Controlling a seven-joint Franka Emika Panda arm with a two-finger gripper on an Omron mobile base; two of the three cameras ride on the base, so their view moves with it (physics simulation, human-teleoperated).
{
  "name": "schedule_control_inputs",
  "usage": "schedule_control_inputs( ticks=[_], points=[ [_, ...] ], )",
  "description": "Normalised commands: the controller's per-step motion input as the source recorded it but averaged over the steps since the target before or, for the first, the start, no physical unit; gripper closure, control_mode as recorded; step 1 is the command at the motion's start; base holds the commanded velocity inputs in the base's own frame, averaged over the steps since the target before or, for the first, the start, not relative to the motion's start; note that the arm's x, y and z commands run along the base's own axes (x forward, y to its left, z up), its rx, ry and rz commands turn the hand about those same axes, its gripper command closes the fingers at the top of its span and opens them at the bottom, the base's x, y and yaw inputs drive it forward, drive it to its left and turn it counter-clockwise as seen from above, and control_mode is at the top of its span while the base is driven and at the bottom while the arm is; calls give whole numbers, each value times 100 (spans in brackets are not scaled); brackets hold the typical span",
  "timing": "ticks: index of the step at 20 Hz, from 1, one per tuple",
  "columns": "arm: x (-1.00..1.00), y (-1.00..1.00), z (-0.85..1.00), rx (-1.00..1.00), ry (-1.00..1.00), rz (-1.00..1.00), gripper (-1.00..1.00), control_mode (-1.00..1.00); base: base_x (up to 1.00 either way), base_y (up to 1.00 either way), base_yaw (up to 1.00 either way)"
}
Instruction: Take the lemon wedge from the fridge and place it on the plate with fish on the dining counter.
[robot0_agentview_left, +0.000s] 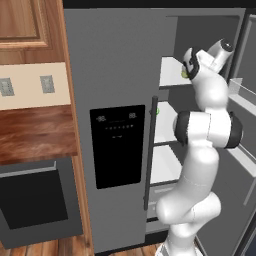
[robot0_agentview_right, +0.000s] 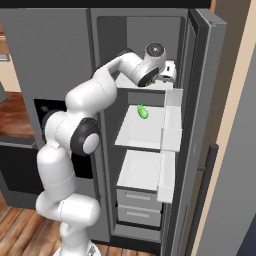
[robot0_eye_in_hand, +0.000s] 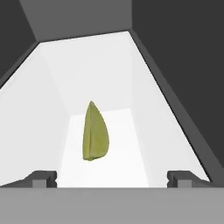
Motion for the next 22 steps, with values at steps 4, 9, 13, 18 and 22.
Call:
schedule_control_inputs(
  ticks=[4,9,13,18,22],
  points=[
    [28,0,-23,0,0,0,-100,-100,0,0,0],
    [32,0,-13,0,0,0,-100,-100,0,0,0],
    [46,0,0,0,0,0,-100,-100,0,0,0],
    [55,0,0,0,1,0,-100,-100,0,0,0],
    [44,0,-9,0,5,0,-100,-100,0,0,0]
  ],
)
